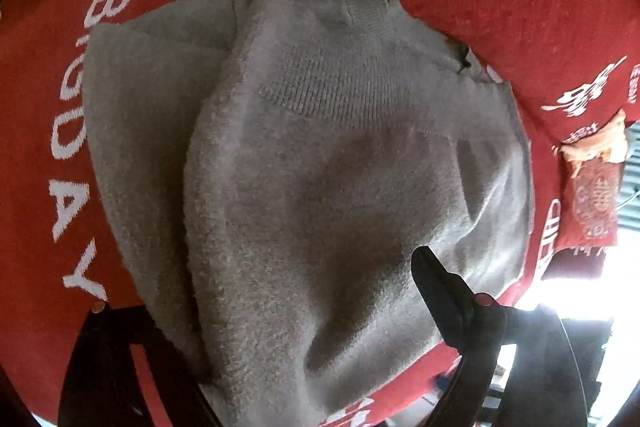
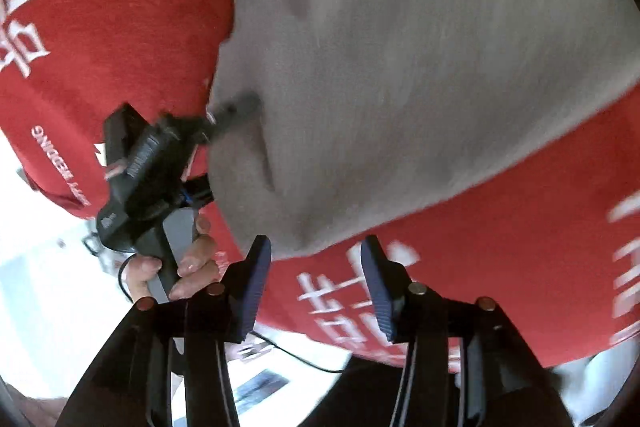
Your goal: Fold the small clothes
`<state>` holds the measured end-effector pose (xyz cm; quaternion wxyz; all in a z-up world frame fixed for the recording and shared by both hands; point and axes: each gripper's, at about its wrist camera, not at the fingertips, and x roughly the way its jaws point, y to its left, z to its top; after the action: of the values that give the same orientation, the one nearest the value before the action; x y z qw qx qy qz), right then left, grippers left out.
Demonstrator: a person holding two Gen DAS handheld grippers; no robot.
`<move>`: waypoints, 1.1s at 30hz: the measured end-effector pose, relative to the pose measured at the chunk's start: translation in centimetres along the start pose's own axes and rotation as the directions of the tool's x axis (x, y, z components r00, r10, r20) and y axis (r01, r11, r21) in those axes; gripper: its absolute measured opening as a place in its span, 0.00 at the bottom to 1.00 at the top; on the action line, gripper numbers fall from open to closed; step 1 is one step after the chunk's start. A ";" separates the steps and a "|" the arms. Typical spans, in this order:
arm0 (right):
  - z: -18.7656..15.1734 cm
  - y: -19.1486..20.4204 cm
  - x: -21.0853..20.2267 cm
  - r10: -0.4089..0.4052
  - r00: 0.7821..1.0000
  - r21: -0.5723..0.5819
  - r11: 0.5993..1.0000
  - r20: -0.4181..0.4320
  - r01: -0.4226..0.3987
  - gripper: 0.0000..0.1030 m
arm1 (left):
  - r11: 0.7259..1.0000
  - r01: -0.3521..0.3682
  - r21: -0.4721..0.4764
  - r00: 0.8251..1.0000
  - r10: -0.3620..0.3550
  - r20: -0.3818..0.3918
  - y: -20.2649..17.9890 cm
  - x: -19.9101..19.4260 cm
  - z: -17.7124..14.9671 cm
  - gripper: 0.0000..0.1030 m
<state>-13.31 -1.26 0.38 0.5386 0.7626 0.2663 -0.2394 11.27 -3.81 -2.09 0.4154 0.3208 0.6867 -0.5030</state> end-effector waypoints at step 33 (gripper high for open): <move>8.8 0.5 -0.9 -0.363 0.925 -0.345 0.859 0.112 0.379 0.11 | 0.976 -0.176 0.126 0.981 0.163 0.103 -7.3 -1.5 0.5 0.18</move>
<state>-14.37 -9.84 -1.33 0.6184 0.5799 0.4358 -0.3022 5.80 -6.44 2.33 0.4655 0.3819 0.6016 -0.5250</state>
